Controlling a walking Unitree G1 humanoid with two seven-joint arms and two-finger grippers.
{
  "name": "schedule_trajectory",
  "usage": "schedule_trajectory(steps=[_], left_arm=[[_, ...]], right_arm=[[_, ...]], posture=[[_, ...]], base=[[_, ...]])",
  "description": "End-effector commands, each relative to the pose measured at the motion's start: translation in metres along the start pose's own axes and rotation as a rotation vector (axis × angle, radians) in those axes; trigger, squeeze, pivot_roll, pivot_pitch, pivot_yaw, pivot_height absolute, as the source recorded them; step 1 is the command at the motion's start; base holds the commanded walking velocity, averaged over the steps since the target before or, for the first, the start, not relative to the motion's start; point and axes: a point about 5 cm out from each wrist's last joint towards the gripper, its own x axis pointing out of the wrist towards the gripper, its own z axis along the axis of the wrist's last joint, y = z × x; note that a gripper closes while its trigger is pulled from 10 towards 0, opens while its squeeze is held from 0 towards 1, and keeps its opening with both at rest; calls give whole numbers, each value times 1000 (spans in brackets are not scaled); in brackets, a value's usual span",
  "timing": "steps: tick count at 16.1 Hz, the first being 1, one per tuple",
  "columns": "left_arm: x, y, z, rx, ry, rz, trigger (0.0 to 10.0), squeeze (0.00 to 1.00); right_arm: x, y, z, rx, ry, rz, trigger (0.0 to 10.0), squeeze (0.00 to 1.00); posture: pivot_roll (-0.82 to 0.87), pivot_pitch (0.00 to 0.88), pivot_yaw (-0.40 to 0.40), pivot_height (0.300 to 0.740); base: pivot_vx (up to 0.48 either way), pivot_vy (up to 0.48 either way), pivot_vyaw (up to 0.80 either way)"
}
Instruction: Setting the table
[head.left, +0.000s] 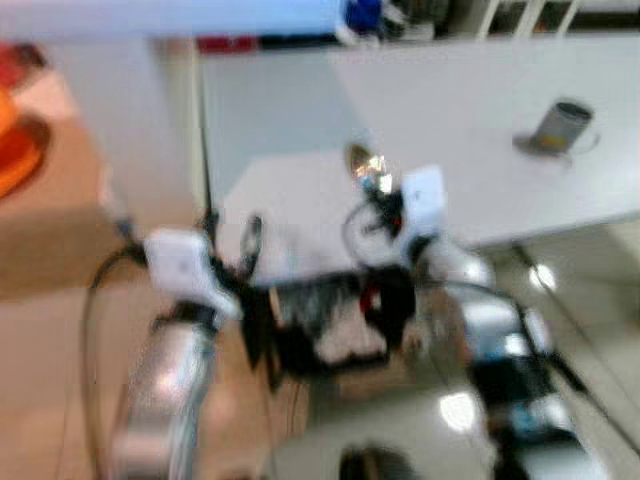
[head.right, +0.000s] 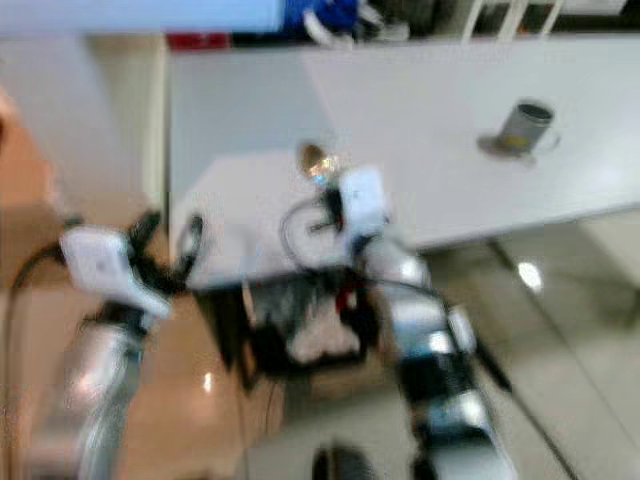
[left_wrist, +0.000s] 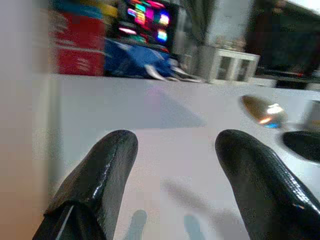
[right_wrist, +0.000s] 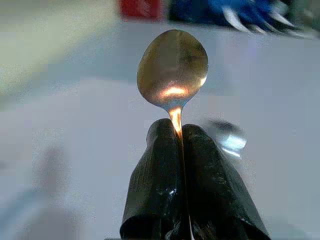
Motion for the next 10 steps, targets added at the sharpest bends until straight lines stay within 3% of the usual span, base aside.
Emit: schedule_trajectory(steps=[1,6,10], left_arm=[[-3,2,1,15,7,3,10000,0],[-16,-6,0,2,44,-3,10000,0],[-32,-12,4,-15,75,7,10000,0]], right_arm=[[6,5,9,-9,-10,-2,10000,0],[23,4,10,-41,72,-25,10000,0],[38,-7,27,-26,51,-55,10000,0]], posture=[[-76,152,-34,740],[-68,220,-26,740],[-52,284,-30,740]], base=[[0,0,0],[0,0,0],[0,0,0]])
